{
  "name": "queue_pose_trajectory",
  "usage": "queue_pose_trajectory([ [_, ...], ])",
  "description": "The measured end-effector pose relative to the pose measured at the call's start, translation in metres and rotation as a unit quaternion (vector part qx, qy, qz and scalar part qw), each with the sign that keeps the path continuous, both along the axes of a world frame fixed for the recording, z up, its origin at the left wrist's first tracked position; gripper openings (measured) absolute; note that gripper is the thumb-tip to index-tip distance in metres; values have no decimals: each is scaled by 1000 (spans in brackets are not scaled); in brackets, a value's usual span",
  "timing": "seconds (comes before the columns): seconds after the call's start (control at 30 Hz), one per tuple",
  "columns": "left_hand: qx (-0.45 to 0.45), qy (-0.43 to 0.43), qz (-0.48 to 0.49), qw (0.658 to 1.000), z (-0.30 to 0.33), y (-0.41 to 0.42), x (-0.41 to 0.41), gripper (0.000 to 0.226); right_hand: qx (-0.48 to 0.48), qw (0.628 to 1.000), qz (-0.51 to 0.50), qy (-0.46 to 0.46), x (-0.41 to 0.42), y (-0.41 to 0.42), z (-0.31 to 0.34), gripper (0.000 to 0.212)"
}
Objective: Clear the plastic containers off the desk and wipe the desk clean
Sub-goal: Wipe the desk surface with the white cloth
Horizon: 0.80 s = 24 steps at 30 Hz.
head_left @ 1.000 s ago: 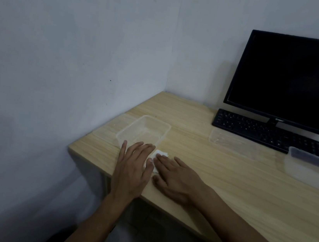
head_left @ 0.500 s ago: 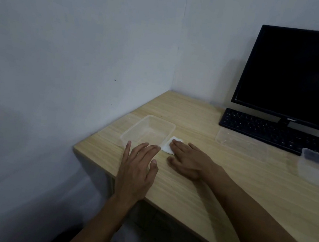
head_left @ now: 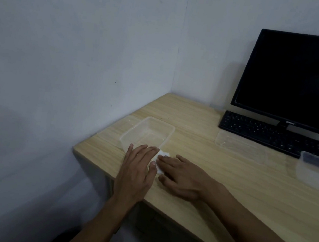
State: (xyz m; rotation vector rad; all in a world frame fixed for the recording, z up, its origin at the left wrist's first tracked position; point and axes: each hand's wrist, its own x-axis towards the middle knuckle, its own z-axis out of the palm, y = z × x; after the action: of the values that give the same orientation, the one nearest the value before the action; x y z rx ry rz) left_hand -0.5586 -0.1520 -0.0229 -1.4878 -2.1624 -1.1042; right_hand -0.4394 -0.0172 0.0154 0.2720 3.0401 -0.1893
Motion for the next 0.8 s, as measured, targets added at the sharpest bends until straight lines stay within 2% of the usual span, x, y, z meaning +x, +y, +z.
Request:
queue_pose_trajectory([
  [0.47, 9, -6, -2, 1000, 3, -1, 1, 44, -21, 994, -110, 10, -19, 51, -2, 61],
  [0.8, -2, 1, 4, 1000, 3, -1, 0, 46, 3, 999, -42, 9, -4, 20, 7, 62],
])
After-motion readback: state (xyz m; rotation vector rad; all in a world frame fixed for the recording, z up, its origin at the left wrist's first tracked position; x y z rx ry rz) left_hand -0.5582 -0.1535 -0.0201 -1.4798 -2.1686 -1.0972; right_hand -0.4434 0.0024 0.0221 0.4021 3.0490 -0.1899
